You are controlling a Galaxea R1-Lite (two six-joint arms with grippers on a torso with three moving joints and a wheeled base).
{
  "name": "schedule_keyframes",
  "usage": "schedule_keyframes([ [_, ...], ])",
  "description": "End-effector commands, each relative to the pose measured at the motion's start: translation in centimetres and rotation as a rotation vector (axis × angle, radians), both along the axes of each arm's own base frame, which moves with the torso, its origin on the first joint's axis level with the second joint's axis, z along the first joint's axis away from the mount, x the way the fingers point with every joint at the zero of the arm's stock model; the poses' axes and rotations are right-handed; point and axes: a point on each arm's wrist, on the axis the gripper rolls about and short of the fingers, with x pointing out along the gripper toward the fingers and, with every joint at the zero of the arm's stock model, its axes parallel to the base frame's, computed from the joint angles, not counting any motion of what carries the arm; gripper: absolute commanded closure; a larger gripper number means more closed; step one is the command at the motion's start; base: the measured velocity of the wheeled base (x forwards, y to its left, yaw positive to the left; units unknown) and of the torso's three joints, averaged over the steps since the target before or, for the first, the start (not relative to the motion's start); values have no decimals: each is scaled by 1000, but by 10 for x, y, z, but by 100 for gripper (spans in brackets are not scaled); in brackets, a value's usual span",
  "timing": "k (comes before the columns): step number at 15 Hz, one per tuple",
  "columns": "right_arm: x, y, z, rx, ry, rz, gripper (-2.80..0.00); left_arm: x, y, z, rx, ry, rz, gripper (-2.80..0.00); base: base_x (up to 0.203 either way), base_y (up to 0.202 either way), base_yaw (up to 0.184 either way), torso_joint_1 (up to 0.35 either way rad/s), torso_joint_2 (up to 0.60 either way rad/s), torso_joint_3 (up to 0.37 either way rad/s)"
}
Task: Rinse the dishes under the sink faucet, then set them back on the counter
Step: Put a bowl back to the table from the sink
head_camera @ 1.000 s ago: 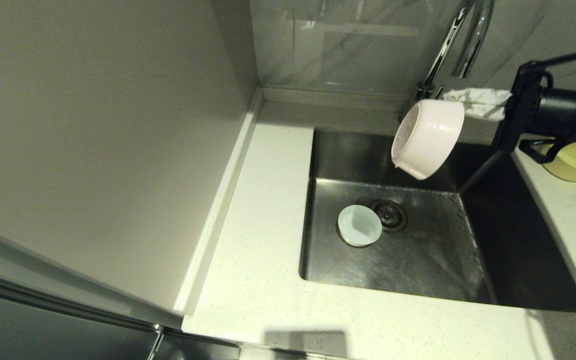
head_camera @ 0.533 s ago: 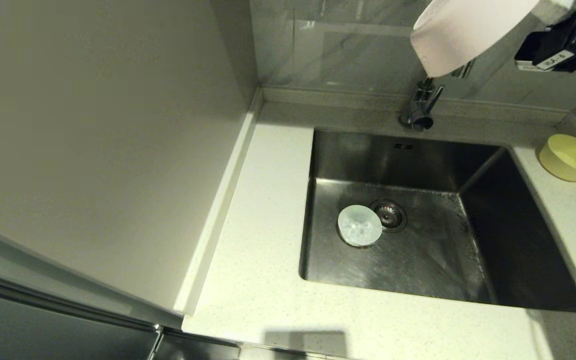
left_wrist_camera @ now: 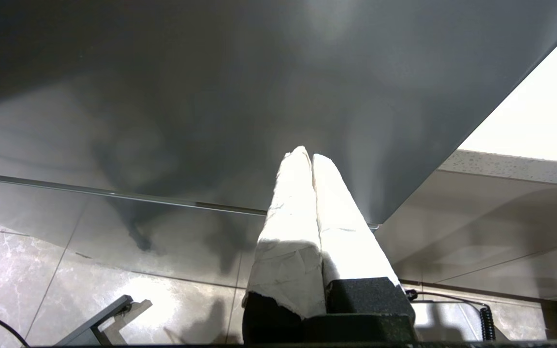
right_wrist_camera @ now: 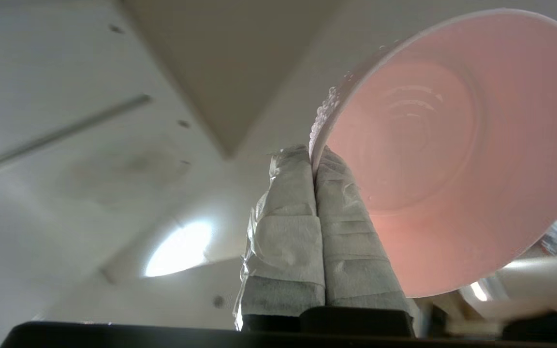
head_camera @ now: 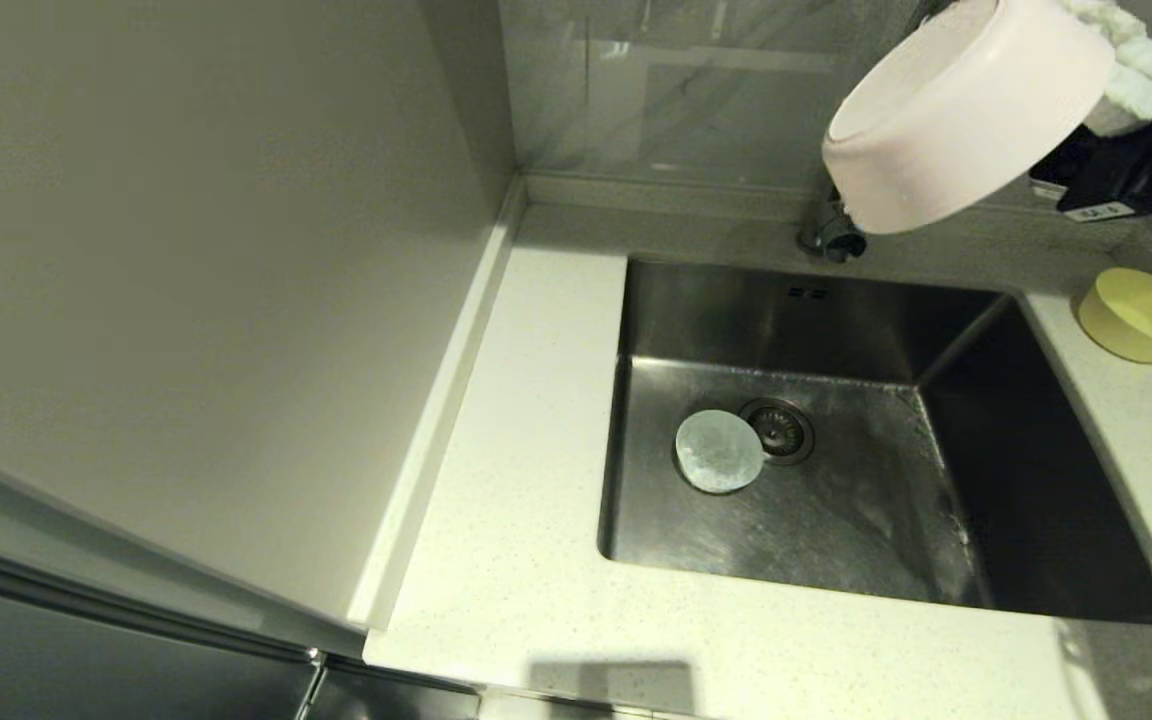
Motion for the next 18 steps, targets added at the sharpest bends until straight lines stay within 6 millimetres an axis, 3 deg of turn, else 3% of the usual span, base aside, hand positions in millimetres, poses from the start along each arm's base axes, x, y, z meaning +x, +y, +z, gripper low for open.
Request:
schedule_keyframes([
  [1, -5, 0, 3, -5, -16, 11, 0, 0, 0, 0, -1, -2, 1, 0, 0, 0, 0, 0, 0, 0],
  [5, -34, 1, 90, -14, -422, 5, 0, 0, 0, 0, -1, -2, 1, 0, 0, 0, 0, 0, 0, 0],
  [7, -40, 3, 103, -37, -528, -4, 0, 0, 0, 0, -1, -2, 1, 0, 0, 0, 0, 0, 0, 0],
  [8, -37, 4, 99, -66, -536, -7, 0, 0, 0, 0, -1, -2, 1, 0, 0, 0, 0, 0, 0, 0],
  [10, -19, 4, 67, -146, -483, -22, 0, 0, 0, 0, -1, -2, 1, 0, 0, 0, 0, 0, 0, 0],
  [12, 1, 1, -2, -239, -308, -23, 0, 0, 0, 0, -1, -2, 1, 0, 0, 0, 0, 0, 0, 0],
  [14, 3, -1, -54, -280, -153, 0, 0, 0, 0, 0, -1, -2, 1, 0, 0, 0, 0, 0, 0, 0],
  [16, 2, -1, -70, -295, -107, 12, 0, 0, 0, 0, -1, -2, 1, 0, 0, 0, 0, 0, 0, 0],
  [18, 8, -1, -49, -295, -176, 1, 0, 0, 0, 0, -1, -2, 1, 0, 0, 0, 0, 0, 0, 0],
])
